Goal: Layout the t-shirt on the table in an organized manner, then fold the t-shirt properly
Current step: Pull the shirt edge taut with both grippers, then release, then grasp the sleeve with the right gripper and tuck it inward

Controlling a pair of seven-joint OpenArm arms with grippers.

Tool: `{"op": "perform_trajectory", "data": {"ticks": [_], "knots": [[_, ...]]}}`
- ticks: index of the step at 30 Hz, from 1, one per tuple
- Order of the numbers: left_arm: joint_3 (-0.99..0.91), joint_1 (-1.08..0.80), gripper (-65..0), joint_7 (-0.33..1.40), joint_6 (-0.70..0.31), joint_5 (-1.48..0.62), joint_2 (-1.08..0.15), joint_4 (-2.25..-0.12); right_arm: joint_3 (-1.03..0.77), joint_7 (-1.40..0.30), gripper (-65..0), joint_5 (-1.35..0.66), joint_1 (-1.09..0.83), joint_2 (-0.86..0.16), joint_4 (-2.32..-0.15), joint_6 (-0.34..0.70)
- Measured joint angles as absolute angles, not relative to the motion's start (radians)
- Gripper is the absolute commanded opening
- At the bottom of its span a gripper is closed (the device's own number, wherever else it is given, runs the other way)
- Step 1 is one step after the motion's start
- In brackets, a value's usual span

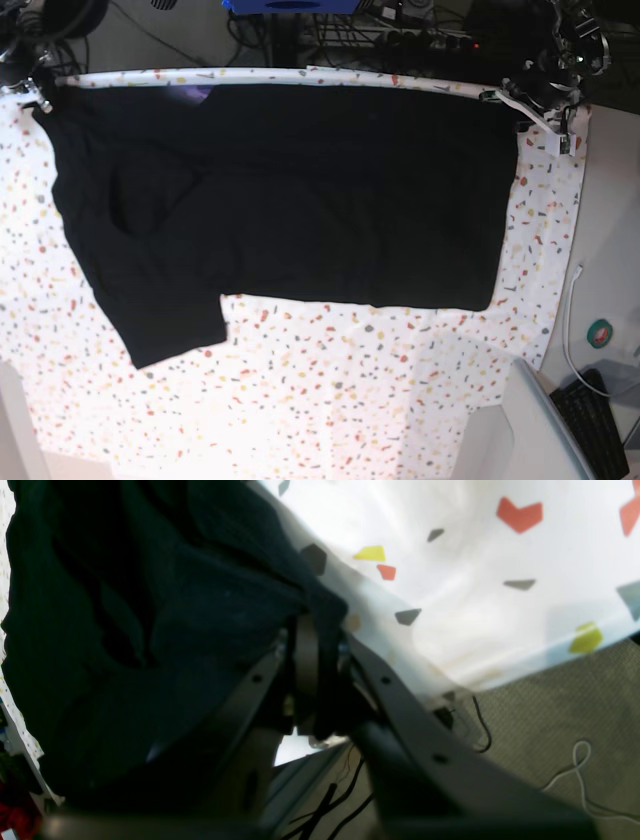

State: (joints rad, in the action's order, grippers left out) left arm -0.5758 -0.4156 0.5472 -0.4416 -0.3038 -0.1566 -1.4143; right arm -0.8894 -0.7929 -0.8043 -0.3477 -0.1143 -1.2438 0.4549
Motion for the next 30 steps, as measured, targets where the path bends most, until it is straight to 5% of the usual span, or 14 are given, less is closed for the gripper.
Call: {"op": "perform_trajectory", "data": {"ticks": [2, 4, 10, 14, 16, 19, 20, 24, 30], "knots": [[-0.579, -0.419, -23.0, 0.548, -0.434, -0.3, -0.159, -1.414, -0.916, -0.794, -34.7, -0.808, -0.347, -0.111, -1.244, 0.456], [-0.603, -0.416, -14.8, 0.551, -0.435, -0.303, -0.155, -1.414, -0.953, -0.787, -32.0, -0.808, -0.348, -0.113, -1.244, 0.455], [-0.813, -0.4, -17.1, 0.554, -0.435, -0.305, -0.156, -1.414, -0.976, -0.791, -33.8, -0.794, -0.363, -0.129, -1.343, 0.453], [-0.908, -0.34, -17.6, 0.562, -0.435, -0.293, -0.179, -1.413, -0.826, -0.794, -33.6, -0.763, -0.292, -0.272, -1.368, 0.448], [-0.887, -0.322, -27.0, 0.55, -0.437, -0.315, -0.218, -1.416, -0.713, -0.773, -33.5, -0.732, -0.161, -0.336, -1.322, 0.459], [-0.83, -0.321, -59.1, 0.558, -0.429, -0.296, -0.237, -1.458, -0.569, -0.741, -33.5, -0.624, 0.043, -0.358, -1.163, 0.474], [-0.812, -0.323, -65.0, 0.58, -0.429, -0.297, -0.234, -1.479, -0.517, -0.709, -33.5, -0.563, 0.1, -0.358, -1.096, 0.474], [-0.777, -0.318, -65.0, 0.685, -0.445, -0.313, -0.218, -1.517, -0.33, -0.591, -33.5, -0.317, 0.262, -0.37, -0.844, 0.458], [-0.79, -0.321, -65.0, 0.693, -0.437, -0.297, -0.23, -1.514, -0.263, -0.437, -33.5, -0.266, 0.357, -0.353, -0.656, 0.464]]}}
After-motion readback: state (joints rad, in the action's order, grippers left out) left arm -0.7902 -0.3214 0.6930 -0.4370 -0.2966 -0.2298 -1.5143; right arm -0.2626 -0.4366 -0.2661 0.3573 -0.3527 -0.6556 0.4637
